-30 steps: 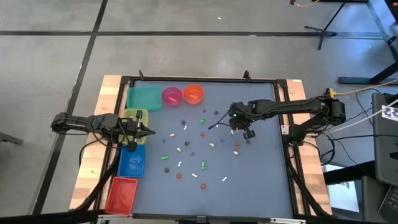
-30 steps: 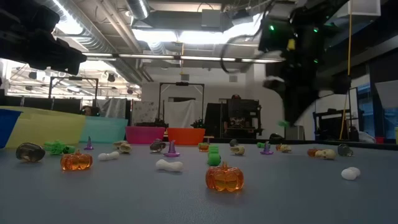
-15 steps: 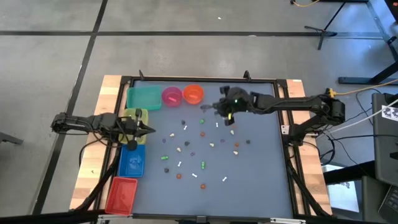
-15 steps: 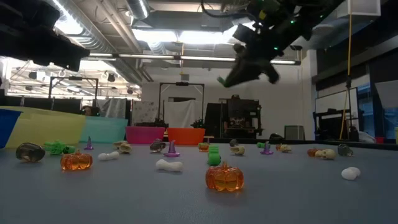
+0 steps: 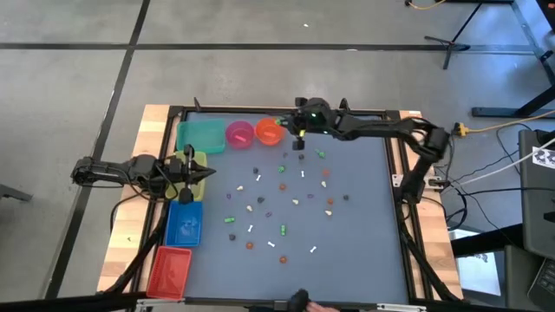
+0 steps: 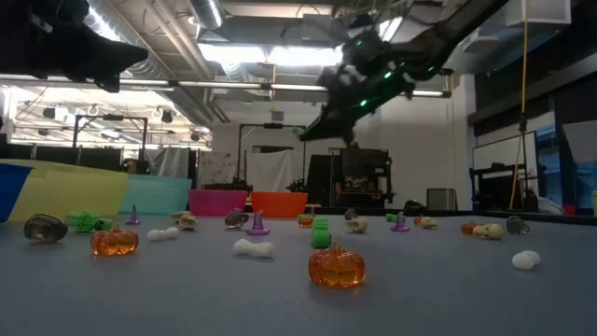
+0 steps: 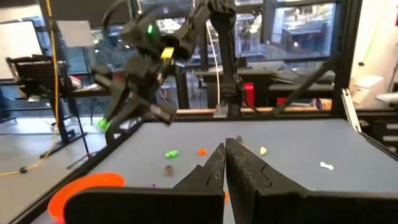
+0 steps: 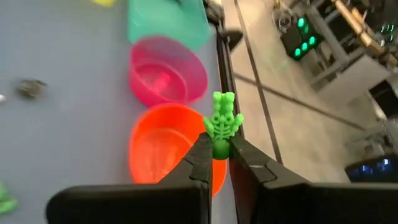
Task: Sort Halloween decoration
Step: Put the green skeleton toy into the orange bin, then put the purple witch hat toy into the pink bin
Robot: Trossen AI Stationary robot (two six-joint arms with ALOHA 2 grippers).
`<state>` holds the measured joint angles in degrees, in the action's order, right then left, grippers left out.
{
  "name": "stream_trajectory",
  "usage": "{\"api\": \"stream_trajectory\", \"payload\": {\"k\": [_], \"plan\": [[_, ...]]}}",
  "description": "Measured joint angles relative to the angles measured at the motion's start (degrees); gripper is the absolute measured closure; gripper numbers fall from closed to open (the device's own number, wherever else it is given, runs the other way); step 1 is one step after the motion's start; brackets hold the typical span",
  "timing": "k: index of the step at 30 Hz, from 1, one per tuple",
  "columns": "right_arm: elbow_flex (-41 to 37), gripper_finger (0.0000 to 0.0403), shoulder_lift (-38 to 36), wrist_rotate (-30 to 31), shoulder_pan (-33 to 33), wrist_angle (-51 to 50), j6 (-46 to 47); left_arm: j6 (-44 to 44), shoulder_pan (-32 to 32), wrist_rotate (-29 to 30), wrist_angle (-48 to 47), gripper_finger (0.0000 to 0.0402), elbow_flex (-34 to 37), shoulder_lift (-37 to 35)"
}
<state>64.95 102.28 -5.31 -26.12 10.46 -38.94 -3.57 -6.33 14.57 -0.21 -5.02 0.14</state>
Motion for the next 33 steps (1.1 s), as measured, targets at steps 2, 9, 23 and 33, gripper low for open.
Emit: {"api": "stream_trajectory", "payload": {"k": [2, 9, 23, 33], "plan": [[2.26, 0.0370, 3.03, 1.25, -0.32, 0.02, 0.00, 0.02, 0.00, 0.24, 0.74, 0.0401, 0.00, 0.00], [5.91, 0.0370, 8.93, 3.76, -0.16, 0.07, -0.27, 0.04, -0.02, 0.28, 1.40, 0.0401, 0.00, 0.24], [6.05, 0.0323, 9.29, 4.82, -0.16, 0.11, -0.33, 0.46, -0.07, -0.40, 1.67, 0.0401, 0.00, 0.39], [6.05, 0.0227, 9.29, 4.78, -0.16, 0.13, -0.35, 0.59, -0.07, -0.52, 6.28, 0.0401, 0.00, 0.39]]}}
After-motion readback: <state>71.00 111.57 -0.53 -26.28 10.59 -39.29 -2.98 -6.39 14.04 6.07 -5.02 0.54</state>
